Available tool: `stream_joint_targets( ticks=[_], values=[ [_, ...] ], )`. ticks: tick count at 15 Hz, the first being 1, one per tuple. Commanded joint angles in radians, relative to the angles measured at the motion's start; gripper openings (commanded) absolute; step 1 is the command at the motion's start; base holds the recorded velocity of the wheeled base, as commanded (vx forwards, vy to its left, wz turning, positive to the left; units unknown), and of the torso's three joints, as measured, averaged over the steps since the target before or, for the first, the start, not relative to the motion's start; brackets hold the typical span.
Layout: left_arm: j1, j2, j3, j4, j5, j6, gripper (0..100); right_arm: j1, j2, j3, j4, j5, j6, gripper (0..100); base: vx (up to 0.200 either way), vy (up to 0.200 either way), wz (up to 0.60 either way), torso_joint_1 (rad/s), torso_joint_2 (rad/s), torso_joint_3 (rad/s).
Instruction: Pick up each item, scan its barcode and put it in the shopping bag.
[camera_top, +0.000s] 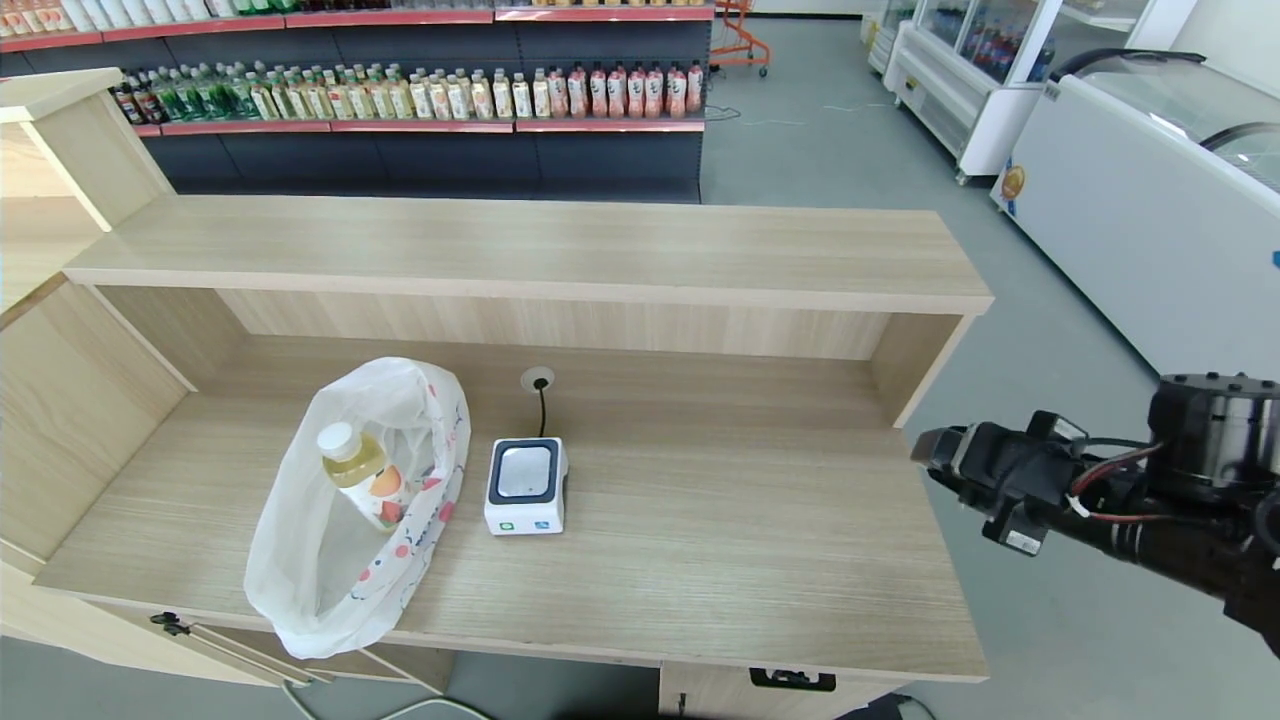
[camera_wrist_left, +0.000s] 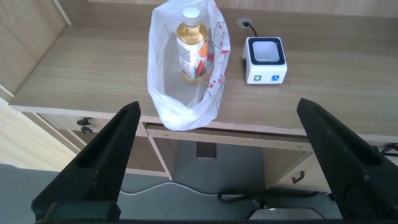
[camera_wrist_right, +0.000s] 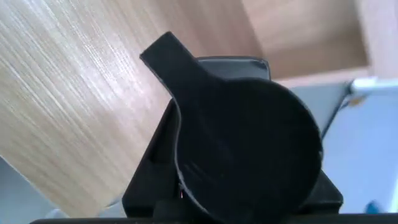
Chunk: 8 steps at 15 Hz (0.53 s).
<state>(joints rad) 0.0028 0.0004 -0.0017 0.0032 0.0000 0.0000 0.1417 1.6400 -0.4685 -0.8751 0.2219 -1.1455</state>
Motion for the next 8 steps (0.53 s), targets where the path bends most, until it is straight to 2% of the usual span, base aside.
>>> stream_joint_targets(
  ticks=[1,2,3,4,5,6,7,8],
  values=[
    [0.000,0.000,0.000,0.000,0.000,0.000,100,-0.005,-0.077,0.011,0.005,0.416,-0.388,0,0.000,0.000,0.00,0.000,0.00,0.000],
    [0.000,0.000,0.000,0.000,0.000,0.000,100,0.016,-0.071,0.007,0.005,0.537,-0.574,0,0.000,0.000,0.00,0.000,0.00,0.000],
    [0.000,0.000,0.000,0.000,0.000,0.000,100,0.087,-0.057,-0.022,-0.005,0.740,-0.861,0,0.000,0.000,0.00,0.000,0.00,0.000],
    [0.000,0.000,0.000,0.000,0.000,0.000,100,0.105,-0.055,-0.030,-0.005,0.783,-0.902,0,0.000,0.000,0.00,0.000,0.00,0.000],
    [0.000,0.000,0.000,0.000,0.000,0.000,100,0.148,-0.037,-0.015,0.019,0.962,-1.057,0,0.000,0.000,0.00,0.000,0.00,0.000],
    [0.000,0.000,0.000,0.000,0.000,0.000,100,0.148,-0.045,-0.010,0.067,1.077,-1.163,0,0.000,0.000,0.00,0.000,0.00,0.000],
    [0.000,0.001,0.000,0.000,0.000,0.000,100,0.147,-0.101,-0.025,0.220,1.274,-1.355,0,0.000,0.000,0.00,0.000,0.00,0.000],
    [0.000,0.001,0.000,0.000,0.000,0.000,100,0.133,-0.123,-0.036,0.324,1.349,-1.455,0,0.000,0.000,0.00,0.000,0.00,0.000]
  ],
)
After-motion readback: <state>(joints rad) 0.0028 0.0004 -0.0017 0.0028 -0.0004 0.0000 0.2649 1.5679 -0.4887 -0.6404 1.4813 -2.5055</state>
